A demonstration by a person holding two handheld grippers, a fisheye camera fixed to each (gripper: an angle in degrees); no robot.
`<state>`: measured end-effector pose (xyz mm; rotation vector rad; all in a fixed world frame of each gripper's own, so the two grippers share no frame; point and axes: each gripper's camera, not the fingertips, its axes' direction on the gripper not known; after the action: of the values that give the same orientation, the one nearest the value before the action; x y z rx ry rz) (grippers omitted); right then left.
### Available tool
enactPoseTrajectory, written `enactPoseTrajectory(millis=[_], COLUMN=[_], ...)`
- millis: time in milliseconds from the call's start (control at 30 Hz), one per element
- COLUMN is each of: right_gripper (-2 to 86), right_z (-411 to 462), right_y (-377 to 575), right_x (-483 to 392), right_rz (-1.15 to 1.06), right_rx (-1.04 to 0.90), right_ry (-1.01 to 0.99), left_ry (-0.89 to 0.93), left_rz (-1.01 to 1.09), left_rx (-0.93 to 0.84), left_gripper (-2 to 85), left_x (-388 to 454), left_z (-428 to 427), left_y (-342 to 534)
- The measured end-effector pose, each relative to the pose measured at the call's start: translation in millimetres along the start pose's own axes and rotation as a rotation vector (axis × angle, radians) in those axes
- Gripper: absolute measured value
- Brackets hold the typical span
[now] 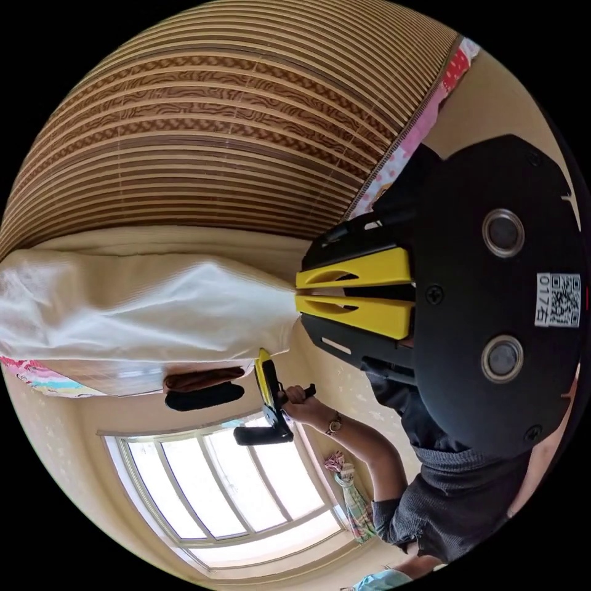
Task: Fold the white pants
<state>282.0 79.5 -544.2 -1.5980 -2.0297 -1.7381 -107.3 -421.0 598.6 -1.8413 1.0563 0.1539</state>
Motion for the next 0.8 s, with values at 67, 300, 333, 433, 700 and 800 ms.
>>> enactPoseTrajectory(millis=[67, 300, 333, 433, 700, 800], right_gripper=[2.1, 1.8, 1.8, 1.9, 5.1, 10.0], right_z=[-21.4, -37.5, -28.4, -4.6, 4.7, -10.7], right_y=[-0.6, 11.4, 7.0, -9.8, -36.7, -36.2], right_x=[-12.4, -20.3, -7.3, 29.1, 58.4, 67.3], right_rz=[-0.032, -0.122, -0.087, 0.081, 0.178, 0.199], right_rx=[0.032, 0.094, 0.080, 0.084, 0.111, 0.187], right_ry=[-0.080, -0.055, -0.004, -0.007, 0.074, 0.078], left_ry=[0.043, 0.395, 0.392, 0.358, 0.267, 0.272], left_rz=[0.051, 0.146, 0.144, 0.136, -0.069, -0.111], left_rx=[0.018, 0.230, 0.225, 0.165, 0.032, 0.054], left_gripper=[2.2, 2.0, 2.0, 2.1, 4.4, 7.6], left_x=[-2.9, -52.2, -56.3, -58.4, -75.2, -84.6], left_z=[-13.9, -63.1, -60.7, -35.1, 14.1, 0.3], left_y=[6.0, 51.9, 53.5, 50.5, 27.1, 30.7])
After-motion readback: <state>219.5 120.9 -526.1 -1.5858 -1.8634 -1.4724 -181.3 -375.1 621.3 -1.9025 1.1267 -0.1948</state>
